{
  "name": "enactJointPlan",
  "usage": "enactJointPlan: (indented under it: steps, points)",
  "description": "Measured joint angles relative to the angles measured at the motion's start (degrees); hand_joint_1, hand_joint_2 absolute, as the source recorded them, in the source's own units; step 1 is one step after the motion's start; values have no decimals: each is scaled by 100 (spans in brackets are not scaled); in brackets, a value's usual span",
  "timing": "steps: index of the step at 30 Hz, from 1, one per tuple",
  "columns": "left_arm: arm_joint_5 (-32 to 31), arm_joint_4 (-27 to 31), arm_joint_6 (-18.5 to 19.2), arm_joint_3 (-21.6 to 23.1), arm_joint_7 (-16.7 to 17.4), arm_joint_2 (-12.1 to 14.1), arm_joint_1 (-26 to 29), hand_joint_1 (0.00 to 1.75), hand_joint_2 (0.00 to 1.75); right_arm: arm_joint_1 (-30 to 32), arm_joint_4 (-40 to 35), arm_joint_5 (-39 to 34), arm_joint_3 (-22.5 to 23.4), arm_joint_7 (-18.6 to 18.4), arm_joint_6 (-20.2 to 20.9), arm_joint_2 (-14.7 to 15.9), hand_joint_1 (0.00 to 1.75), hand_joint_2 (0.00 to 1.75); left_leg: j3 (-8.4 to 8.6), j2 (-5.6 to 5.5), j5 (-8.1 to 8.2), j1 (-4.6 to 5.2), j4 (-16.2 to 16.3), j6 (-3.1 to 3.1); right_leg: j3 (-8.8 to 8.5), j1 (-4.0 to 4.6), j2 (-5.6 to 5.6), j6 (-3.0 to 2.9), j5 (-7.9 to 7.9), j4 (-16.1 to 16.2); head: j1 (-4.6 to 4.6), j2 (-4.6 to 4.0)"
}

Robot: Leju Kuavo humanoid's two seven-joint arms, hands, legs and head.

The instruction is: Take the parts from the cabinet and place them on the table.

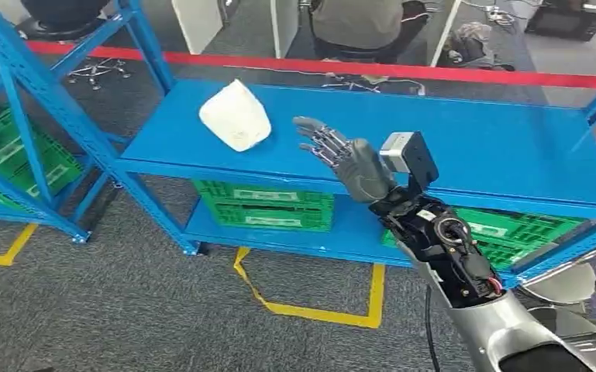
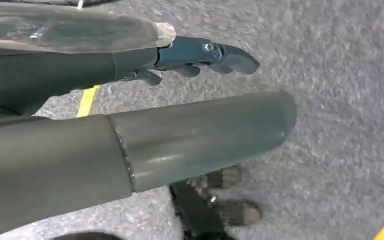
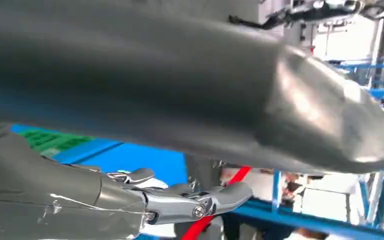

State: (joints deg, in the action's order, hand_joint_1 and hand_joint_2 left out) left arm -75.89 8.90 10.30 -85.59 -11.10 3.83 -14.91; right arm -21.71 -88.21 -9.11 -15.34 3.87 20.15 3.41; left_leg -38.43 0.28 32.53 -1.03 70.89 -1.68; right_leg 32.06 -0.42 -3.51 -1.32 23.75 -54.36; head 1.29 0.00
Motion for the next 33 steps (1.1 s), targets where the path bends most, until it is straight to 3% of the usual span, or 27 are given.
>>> enactJointPlan:
  steps: [1,2,3,4,7,8,9,10,11,13,14,15,16,17,18,19,20,22,23,24,25,26,28,29,30,32,33]
  points:
    - [19,0,32,0,-2,-2,-3,0,0,-3,0,-2,0,0,0,0,0,0,186,-21,-298,-1,-475,28,-10,0,-74,2,-1,-1,-11,0]
    - [24,0,52,0,-7,2,-7,0,0,-4,0,-2,0,0,0,0,0,0,453,-142,-619,-2,-1096,59,-21,0,-152,4,0,-2,-11,0]
    - [31,0,52,0,-18,18,-9,0,0,-5,0,-2,2,0,0,0,0,0,624,-467,-776,-10,-1532,88,-11,-15,-202,16,0,-3,-22,0]
    - [31,0,52,0,-26,22,-6,0,0,-12,0,-4,2,-4,2,0,0,0,673,-526,-741,-32,-1667,88,25,29,-282,54,2,-37,-26,0]
    - [31,0,54,0,-39,24,-16,0,0,-8,0,-9,18,-9,13,0,0,0,673,-352,-745,17,-1642,119,56,-31,-455,167,-38,8,-13,0]
    - [31,0,61,0,-42,0,-25,0,0,-15,-2,-9,33,-9,13,0,0,0,687,-269,-773,-48,-1697,162,77,2,-525,209,-39,5,-13,0]
    - [31,2,61,0,-48,9,-39,0,0,-13,-4,-11,42,-7,13,0,0,0,712,-184,-787,-46,-1720,186,109,20,-242,227,69,-116,-6,0]
    - [31,0,63,0,-57,9,-35,0,0,-43,0,-15,42,-17,13,0,0,0,715,-131,-779,-40,-1722,228,258,27,46,249,297,-449,107,0]
    - [28,0,69,0,-63,7,-22,0,0,-51,-2,-28,40,-26,13,0,0,0,718,-52,-772,-27,-1721,237,469,15,199,275,546,-925,151,0]
    - [9,0,102,0,-79,4,-6,0,0,-27,0,-90,35,-61,11,0,0,0,721,98,-758,-12,-1717,255,893,-17,298,311,903,-1849,146,0]
    - [-15,0,122,0,-87,7,-1,0,0,-14,0,-120,42,-77,-7,0,0,0,728,169,-751,-9,-1717,255,950,-30,312,320,878,-1971,175,0]
    - [-42,0,137,0,-98,7,-2,0,0,-9,0,-127,52,-92,-24,4,0,0,739,232,-741,-9,-1716,242,853,-36,324,323,722,-1776,197,0]
    - [-57,0,157,0,-103,4,-6,0,0,-6,-4,-147,66,-112,-37,17,0,0,761,288,-728,-9,-1715,228,612,-36,352,318,469,-1328,223,0]
    - [-70,0,170,0,-109,4,-9,0,0,-7,-9,-179,81,-120,-39,33,0,0,790,344,-709,-9,-1714,209,314,-32,437,303,204,-755,256,0]
    - [-72,0,170,0,-114,4,-10,0,0,-8,-20,-206,92,-122,-39,39,0,0,832,398,-685,-1,-1714,185,16,-17,644,278,-4,-196,291,0]
    - [-72,0,170,0,-114,7,-12,0,0,-16,-24,-208,98,-129,-39,42,0,0,838,449,-663,51,-1703,150,-46,69,771,247,87,-25,308,0]
    - [-77,0,170,0,-116,15,-15,0,0,-11,-26,-210,101,-127,-39,42,0,0,835,488,-660,54,-1697,128,-31,34,677,183,60,-25,289,0]
    - [-107,0,172,2,-116,13,-31,0,0,33,-48,-210,124,-144,-57,44,0,0,874,620,-650,49,-1715,89,-2,67,550,129,65,-33,210,0]
    - [-125,0,175,2,-118,13,-45,0,0,46,-74,-216,146,-153,-70,59,0,0,893,679,-632,44,-1715,52,-15,59,480,84,49,-6,221,0]
    - [-142,0,181,11,-120,11,-60,0,0,71,-118,-223,171,-164,-92,68,0,0,883,530,-551,11,-1651,8,-57,12,434,44,23,30,230,0]
    - [-153,0,181,18,-122,-2,-68,0,0,70,-155,-236,197,-175,-109,83,0,0,772,259,-361,5,-1382,-7,-48,2,381,11,8,37,184,0]
    - [-162,0,179,18,-125,0,-63,0,0,83,-173,-271,205,-201,-109,83,0,0,543,104,-101,2,-900,-19,-35,2,326,-9,-2,37,138,0]
    - [-175,0,170,17,-136,13,-38,0,0,181,-214,-326,212,-258,-105,87,0,0,49,13,282,5,85,-30,-18,8,188,-24,-7,35,52,0]
    - [-179,0,170,20,-140,13,-28,0,0,218,-234,-328,225,-278,-105,94,0,0,-83,10,288,8,303,-23,-17,10,116,-27,-9,34,37,0]
    - [-188,0,170,20,-149,7,-25,0,0,233,-243,-332,230,-289,-107,103,0,0,-69,7,144,9,209,-9,-20,10,37,-26,-10,33,28,0]
    - [-203,0,170,28,-153,9,-42,0,0,230,-284,-387,232,-302,-133,133,0,0,329,-43,-424,5,-730,38,-34,10,-121,-18,-15,31,-4,0]
    - [-214,0,172,31,-153,15,-55,0,0,230,-308,-411,232,-306,-160,142,0,0,585,-211,-685,3,-1296,68,-37,7,-187,-10,-16,29,-11,0]
